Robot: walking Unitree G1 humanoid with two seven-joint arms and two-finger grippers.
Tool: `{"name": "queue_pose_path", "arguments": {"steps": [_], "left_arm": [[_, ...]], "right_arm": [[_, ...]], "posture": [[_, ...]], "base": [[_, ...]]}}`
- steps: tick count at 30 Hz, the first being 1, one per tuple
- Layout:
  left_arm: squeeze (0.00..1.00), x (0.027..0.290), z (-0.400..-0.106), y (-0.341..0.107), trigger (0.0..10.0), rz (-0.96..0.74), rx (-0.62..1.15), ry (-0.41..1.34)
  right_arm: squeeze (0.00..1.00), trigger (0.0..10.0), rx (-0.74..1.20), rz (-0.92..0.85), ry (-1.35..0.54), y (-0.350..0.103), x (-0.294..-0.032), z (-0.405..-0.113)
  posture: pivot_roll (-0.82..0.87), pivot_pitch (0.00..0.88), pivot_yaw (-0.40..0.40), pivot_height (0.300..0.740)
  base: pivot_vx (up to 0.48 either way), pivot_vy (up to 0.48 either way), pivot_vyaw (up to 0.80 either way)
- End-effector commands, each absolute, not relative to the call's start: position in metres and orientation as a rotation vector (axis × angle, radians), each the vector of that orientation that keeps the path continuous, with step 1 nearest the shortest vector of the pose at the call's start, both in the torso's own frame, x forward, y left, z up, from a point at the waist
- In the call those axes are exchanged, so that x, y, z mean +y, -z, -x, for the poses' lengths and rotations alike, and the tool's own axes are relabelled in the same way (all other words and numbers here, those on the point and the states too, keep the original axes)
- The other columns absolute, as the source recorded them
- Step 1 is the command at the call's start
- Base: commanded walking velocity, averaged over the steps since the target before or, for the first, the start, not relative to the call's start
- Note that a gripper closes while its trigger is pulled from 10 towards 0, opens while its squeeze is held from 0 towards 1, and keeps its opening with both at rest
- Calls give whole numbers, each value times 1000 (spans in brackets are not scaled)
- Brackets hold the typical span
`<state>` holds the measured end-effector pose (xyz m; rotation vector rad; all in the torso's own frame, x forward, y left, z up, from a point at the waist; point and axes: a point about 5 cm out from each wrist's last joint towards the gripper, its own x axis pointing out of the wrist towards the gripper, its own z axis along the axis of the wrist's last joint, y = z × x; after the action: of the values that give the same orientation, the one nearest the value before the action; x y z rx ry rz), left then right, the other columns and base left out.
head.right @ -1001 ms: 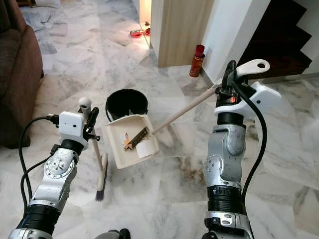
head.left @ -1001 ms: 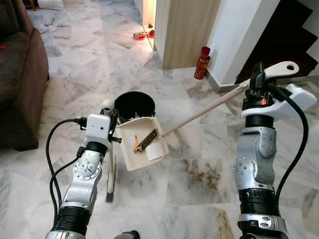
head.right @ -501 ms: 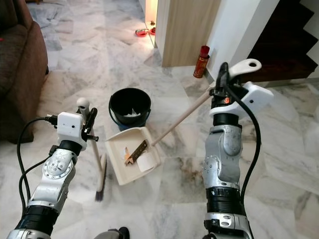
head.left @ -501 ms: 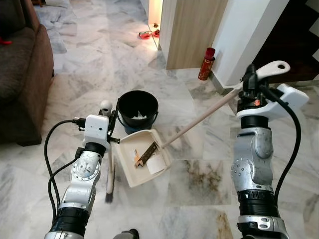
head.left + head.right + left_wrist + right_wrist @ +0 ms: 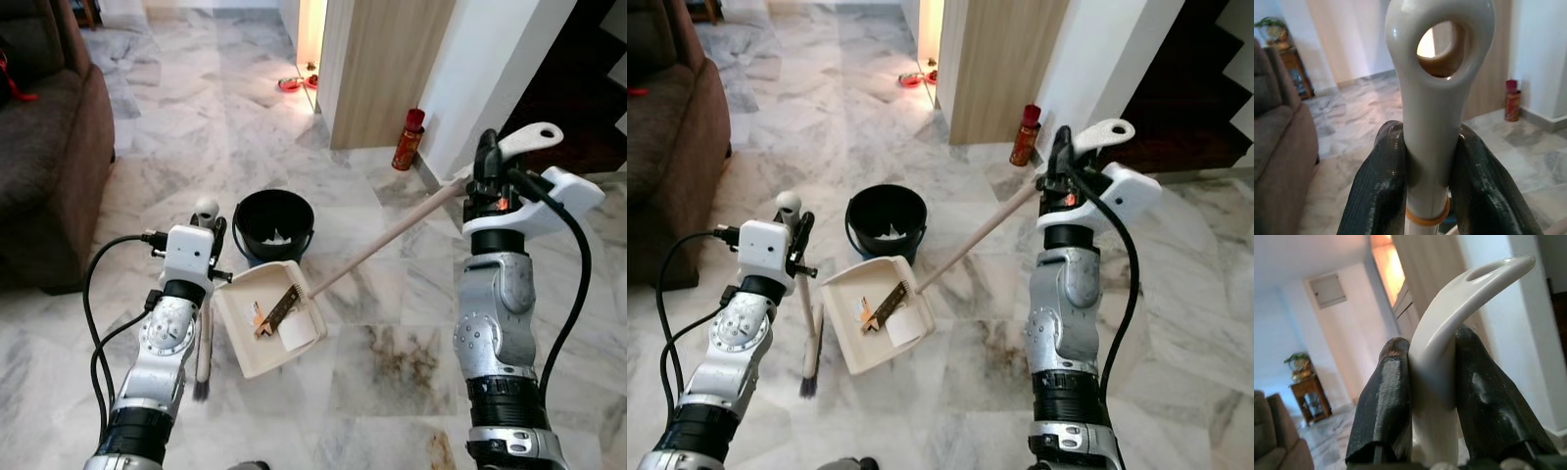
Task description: Sweep floor
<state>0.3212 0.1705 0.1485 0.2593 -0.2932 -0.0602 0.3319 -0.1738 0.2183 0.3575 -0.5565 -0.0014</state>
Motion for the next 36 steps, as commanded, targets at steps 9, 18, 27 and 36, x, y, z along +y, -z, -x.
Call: {"name": "queue_pose_path", "arguments": {"steps": [9, 18, 27, 36], "left_arm": [[0, 172, -323, -158, 10000, -280, -328, 35], [0, 173, -322, -159, 10000, -279, -331, 26], [0, 174, -323, -159, 10000, -280, -333, 18], [0, 174, -323, -160, 10000, -278, -338, 18]], "right_arm": [[0, 10000, -607, -389, -14, -230, -173, -328], [0, 10000, -608, -398, -21, -231, -172, -328], [0, 10000, -726, -459, -36, -260, -172, -321], [0, 10000, -790, -478, -63, -280, -169, -317]], "posture": [[203, 131, -70, 740], [206, 139, -71, 740], [204, 139, -71, 740], [208, 129, -73, 740]], "base": [[293, 0, 178], [329, 0, 0], [329, 0, 0], [290, 0, 0]]}}
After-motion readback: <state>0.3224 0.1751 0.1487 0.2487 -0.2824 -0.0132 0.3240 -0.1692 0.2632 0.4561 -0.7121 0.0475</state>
